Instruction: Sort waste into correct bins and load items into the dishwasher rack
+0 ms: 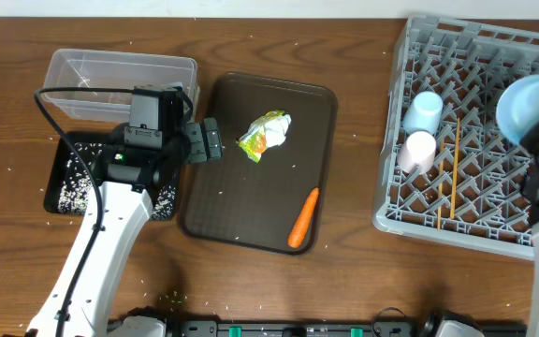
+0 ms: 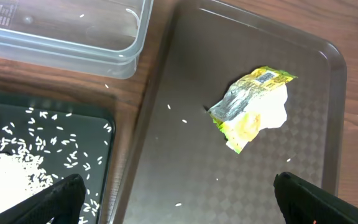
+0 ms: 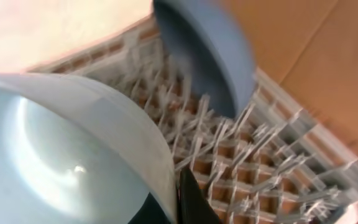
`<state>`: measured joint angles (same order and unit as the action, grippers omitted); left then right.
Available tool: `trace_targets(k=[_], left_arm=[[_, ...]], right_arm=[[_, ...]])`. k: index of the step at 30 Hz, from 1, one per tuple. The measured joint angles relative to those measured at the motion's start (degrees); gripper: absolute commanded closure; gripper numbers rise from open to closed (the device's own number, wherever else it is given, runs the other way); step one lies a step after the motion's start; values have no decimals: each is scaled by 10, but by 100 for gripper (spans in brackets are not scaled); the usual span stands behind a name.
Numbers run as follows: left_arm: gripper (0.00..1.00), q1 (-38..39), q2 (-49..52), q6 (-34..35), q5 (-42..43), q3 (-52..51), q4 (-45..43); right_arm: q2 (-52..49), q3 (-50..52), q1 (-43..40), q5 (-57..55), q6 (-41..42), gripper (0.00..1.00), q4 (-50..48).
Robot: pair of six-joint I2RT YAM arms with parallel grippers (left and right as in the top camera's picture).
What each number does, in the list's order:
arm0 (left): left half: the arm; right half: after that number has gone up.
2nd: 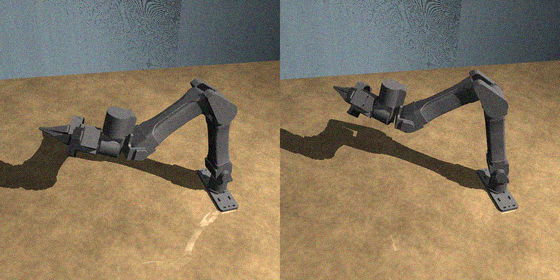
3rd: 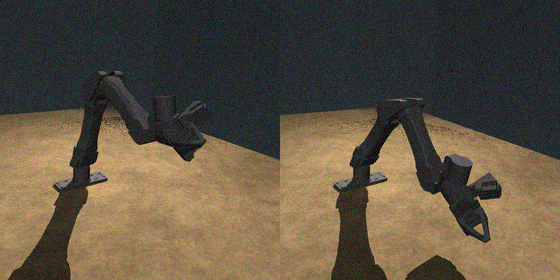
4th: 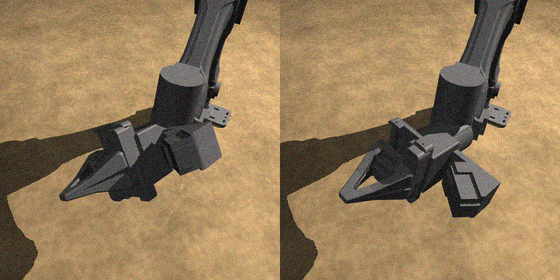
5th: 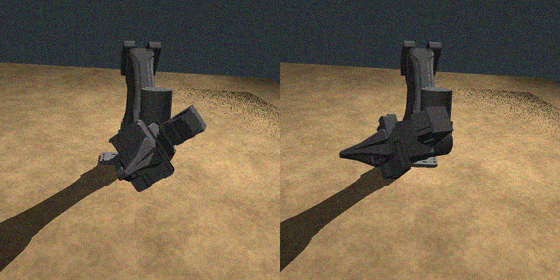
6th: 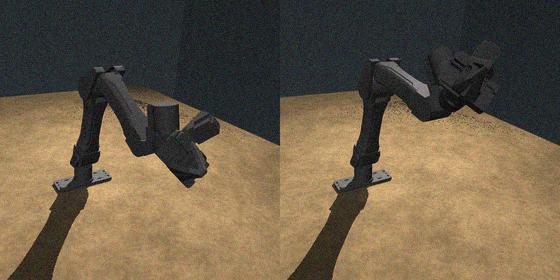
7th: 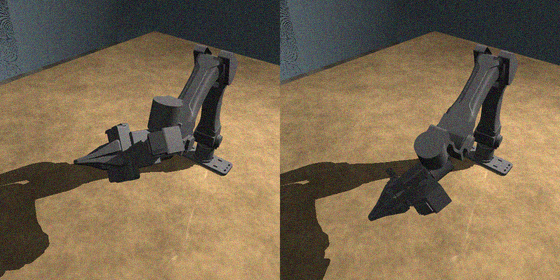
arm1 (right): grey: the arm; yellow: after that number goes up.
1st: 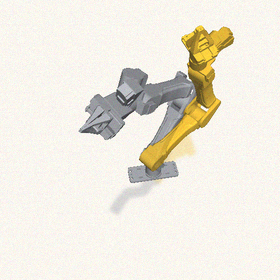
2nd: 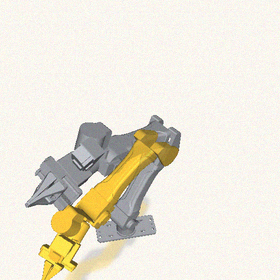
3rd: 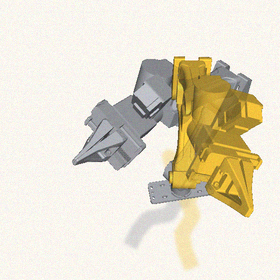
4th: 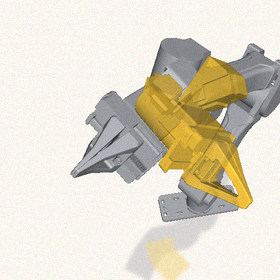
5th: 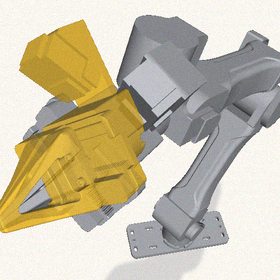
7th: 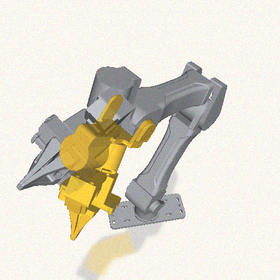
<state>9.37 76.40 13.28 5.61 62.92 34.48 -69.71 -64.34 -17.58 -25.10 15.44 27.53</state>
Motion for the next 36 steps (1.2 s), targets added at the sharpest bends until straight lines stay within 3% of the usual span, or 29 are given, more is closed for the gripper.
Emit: trace_targets(k=[6, 21, 28, 36], left_arm=[[2, 0, 0, 0, 0, 0, 0], [2, 0, 0, 0, 0, 0, 0], [2, 0, 0, 0, 0, 0, 0], [2, 0, 0, 0, 0, 0, 0]], right_arm=[[-82, -4, 51, -170, -55, 99, -133], [-314, -5, 51, -383, -307, 99, -393], [-353, -5, 51, -416, -379, 99, -427], [-374, -5, 80, -426, -399, 99, -422]])
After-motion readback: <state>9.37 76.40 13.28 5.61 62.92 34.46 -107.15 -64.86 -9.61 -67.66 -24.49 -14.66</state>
